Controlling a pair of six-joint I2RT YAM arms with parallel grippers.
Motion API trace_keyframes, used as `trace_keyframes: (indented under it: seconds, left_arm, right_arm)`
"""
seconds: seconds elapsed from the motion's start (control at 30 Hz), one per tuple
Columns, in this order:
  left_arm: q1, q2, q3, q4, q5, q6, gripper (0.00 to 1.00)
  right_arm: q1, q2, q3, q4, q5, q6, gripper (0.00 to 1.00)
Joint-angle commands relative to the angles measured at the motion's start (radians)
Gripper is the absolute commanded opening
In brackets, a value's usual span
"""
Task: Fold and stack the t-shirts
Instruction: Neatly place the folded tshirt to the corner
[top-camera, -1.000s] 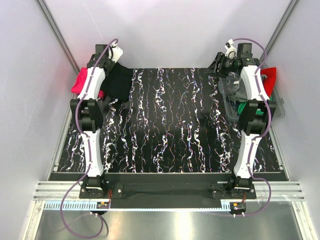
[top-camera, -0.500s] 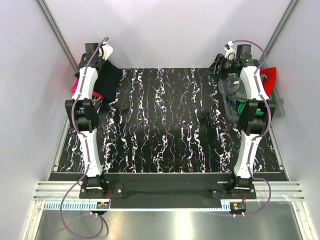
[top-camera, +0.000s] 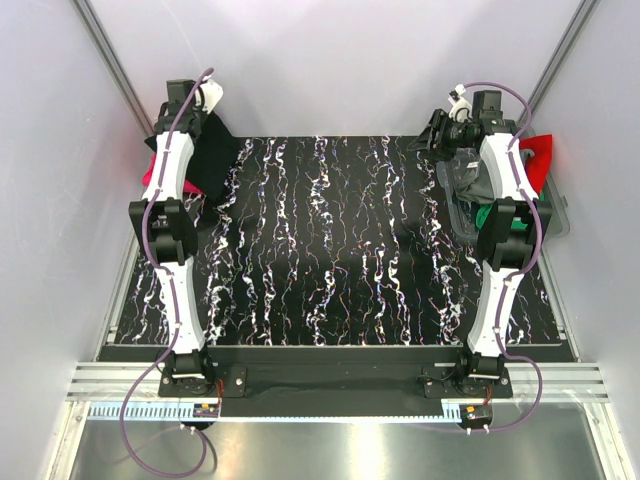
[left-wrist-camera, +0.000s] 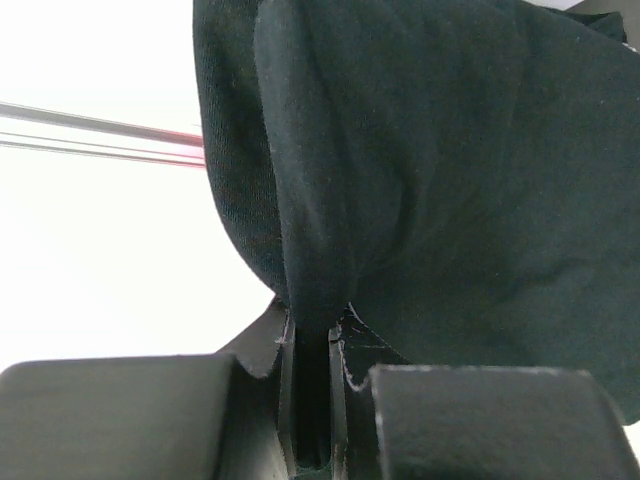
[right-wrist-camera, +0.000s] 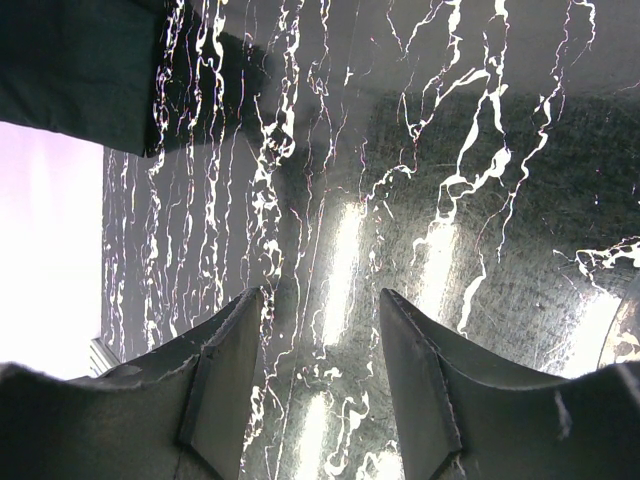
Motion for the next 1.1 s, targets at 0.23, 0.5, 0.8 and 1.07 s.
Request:
trace_keyframes:
  seconds: [0.23, 0.5, 0.8, 1.07]
  left_arm:
    - [0.016, -0.014, 0.036, 0.163, -0.118, 0.028, 0.00]
    - [0.030, 0.031, -0.003, 0.226, -0.174, 0.072, 0.00]
    - [0.052, 0.072, -0.039, 0.238, -0.216, 0.068, 0.00]
    - [0.070, 0.113, -0.046, 0.262, -0.238, 0.077, 0.00]
  right_arm:
    - [0.002, -0.083, -0.025, 0.037, -0.004, -0.002, 0.58]
    - [0.000, -0.083, -0.036, 0.037, 0.005, -0.004, 0.58]
    - [0.002, -0.083, -0.054, 0.035, 0.015, -0.010, 0.58]
    - [0.009, -0.094, -0.083, 0.037, 0.028, -0.022, 0.59]
